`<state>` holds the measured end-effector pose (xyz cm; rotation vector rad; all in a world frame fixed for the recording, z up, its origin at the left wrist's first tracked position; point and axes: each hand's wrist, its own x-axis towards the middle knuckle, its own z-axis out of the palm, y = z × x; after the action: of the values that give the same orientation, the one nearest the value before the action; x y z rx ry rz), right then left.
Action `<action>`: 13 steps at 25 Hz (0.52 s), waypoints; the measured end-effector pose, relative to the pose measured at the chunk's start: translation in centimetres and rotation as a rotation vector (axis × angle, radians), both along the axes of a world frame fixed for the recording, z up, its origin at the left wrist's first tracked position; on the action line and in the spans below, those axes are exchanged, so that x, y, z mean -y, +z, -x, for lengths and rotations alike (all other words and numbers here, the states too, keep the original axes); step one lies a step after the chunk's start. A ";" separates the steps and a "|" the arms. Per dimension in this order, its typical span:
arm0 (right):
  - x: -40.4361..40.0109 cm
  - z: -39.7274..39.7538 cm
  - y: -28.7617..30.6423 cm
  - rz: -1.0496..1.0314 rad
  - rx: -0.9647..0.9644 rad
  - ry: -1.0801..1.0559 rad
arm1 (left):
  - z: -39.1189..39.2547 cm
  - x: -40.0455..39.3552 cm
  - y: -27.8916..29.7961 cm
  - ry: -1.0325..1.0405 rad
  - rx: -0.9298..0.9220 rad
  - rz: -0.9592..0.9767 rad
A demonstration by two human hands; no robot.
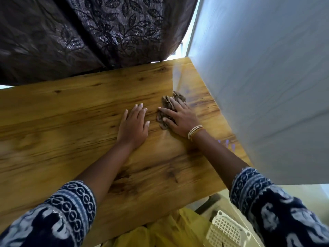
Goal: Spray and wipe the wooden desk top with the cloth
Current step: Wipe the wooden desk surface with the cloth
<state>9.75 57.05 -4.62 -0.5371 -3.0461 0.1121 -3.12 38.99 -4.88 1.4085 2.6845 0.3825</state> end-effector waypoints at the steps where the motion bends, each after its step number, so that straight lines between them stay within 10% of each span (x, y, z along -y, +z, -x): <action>1: -1.1 0.6 0.1 -0.002 -0.003 -0.036 | 0.0 0.0 -0.1 -0.006 -0.005 0.006; 13: -1.9 0.3 -0.4 0.134 -0.161 -0.873 | -2.2 -0.2 0.3 0.094 0.019 0.120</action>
<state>9.49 58.94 -4.99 -1.6834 -2.3899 0.2954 -0.87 39.24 -4.60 1.2437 2.7152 0.2350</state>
